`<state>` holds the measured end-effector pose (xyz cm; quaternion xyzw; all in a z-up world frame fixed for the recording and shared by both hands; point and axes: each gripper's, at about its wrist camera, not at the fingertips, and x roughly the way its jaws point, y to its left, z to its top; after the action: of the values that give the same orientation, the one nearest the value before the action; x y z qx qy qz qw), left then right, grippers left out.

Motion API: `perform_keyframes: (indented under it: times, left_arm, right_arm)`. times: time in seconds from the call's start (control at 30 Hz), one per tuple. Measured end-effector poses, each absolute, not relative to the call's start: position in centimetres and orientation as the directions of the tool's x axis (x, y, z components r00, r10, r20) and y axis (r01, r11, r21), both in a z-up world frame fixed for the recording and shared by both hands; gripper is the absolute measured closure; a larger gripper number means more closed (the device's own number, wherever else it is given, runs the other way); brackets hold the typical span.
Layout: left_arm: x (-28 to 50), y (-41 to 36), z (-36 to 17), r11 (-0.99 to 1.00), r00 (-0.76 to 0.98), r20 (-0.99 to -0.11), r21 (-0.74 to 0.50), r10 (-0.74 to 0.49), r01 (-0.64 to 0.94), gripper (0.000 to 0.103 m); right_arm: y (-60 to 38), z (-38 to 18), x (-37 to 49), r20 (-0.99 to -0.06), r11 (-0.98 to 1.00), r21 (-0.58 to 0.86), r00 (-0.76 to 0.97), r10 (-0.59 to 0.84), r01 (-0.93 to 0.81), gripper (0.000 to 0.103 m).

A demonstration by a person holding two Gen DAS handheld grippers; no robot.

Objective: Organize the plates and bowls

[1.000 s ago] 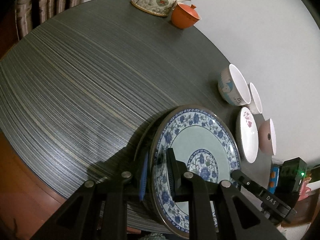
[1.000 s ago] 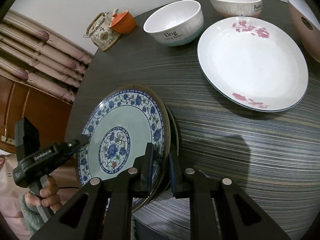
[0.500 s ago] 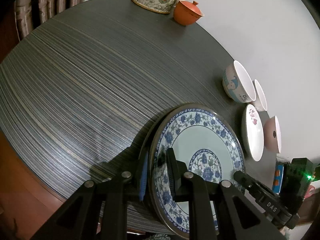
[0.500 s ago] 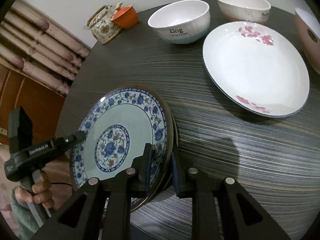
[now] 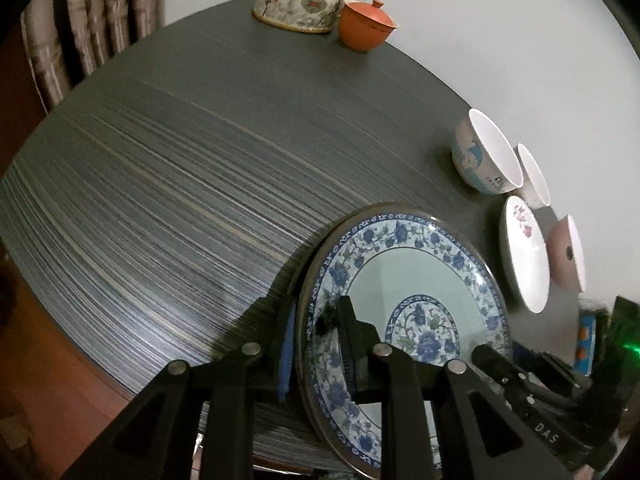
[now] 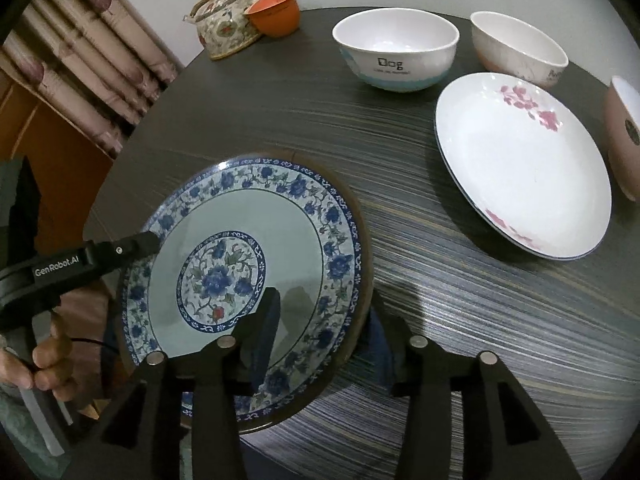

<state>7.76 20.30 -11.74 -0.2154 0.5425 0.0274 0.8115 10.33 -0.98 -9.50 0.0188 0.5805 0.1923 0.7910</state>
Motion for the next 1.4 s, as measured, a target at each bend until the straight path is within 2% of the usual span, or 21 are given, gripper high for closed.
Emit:
perform_keyframes:
  times: [0.1,0.43,0.9,1.03,1.13,1.4]
  left_arm:
    - [7.8,19.8,-11.8,0.921,0.407,-0.902,-0.273,-0.145,-0.278,0.08]
    - [8.0,19.2,-12.8,0.933,0.365,-0.923,-0.231,-0.121,-0.276,0.074]
    - [8.5,16.8,-13.1,0.972,0.362,-0.932,-0.11,-0.028,-0.21,0.069]
    - [8.5,16.7,-12.3,0.973,0.404,-0.915,-0.099,-0.006,-0.21,0.068]
    - [8.4,16.9,-11.6,0.97,0.443,-0.897,-0.101,0.008,-0.222,0.061]
    - [7.8,17.3,-9.6,0.969,0.541,-0.84,-0.098,0.041,-0.226,0.061]
  right_arm:
    - [-0.5,-9.5,10.3,-0.918,0.929,0.218,0.259,0.299,-0.3,0.06]
    - [0.1,-9.7,10.3,-0.924,0.932,0.175,0.273,0.267,-0.318,0.06]
    - [-1.0,-9.6,10.0,-0.909,0.926,0.239,0.266,0.319,-0.293,0.055]
    - [-1.7,-9.7,9.8,-0.901,0.923,0.267,0.269,0.341,-0.278,0.055]
    - [-2.5,-9.5,9.7,-0.887,0.918,0.296,0.28,0.366,-0.264,0.055]
    - [-6.1,-8.9,8.7,-0.845,0.908,0.366,0.335,0.416,-0.205,0.055]
